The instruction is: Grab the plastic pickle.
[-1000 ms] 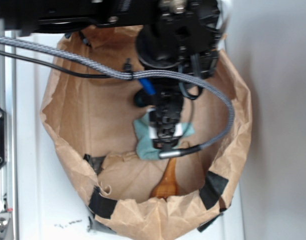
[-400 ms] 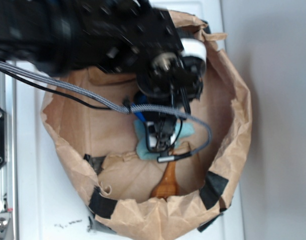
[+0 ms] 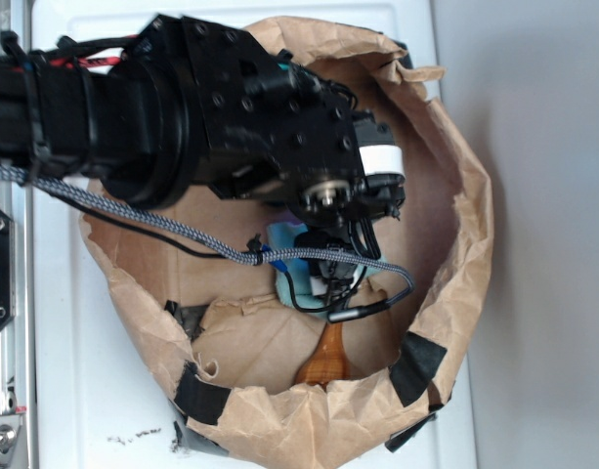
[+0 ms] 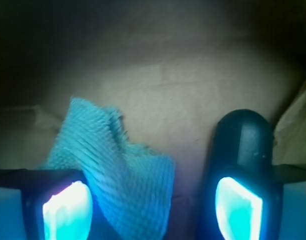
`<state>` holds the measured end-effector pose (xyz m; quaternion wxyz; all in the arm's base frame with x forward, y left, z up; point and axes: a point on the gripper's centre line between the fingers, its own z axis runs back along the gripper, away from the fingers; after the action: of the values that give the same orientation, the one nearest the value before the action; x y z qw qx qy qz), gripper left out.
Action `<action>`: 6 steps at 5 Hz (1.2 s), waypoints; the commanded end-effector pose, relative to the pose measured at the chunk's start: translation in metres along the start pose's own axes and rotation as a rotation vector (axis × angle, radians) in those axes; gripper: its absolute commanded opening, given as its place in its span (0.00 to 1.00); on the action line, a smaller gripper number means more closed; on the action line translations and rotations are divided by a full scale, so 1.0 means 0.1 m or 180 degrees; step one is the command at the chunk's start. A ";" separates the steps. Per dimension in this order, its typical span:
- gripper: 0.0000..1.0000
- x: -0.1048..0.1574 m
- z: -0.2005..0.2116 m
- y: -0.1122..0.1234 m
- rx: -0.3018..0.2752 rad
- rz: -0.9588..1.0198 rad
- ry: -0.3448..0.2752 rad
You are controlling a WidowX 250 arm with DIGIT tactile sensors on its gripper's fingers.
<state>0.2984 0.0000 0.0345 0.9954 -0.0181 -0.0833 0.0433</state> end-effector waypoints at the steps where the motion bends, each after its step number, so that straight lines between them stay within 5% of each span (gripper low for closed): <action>1: 0.09 0.00 0.08 -0.10 -0.0065 -0.0122 -0.0009; 2: 1.00 -0.01 0.33 -0.03 -0.0283 -0.0103 0.0004; 3: 1.00 -0.06 0.77 0.14 -0.0683 -0.0166 0.0061; 4: 1.00 -0.03 0.95 0.25 -0.0843 -0.0140 0.0106; 6: 1.00 0.20 1.00 0.43 -0.0891 0.0093 0.0074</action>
<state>0.2905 0.0372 0.1192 0.9843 -0.1655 -0.0455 0.0421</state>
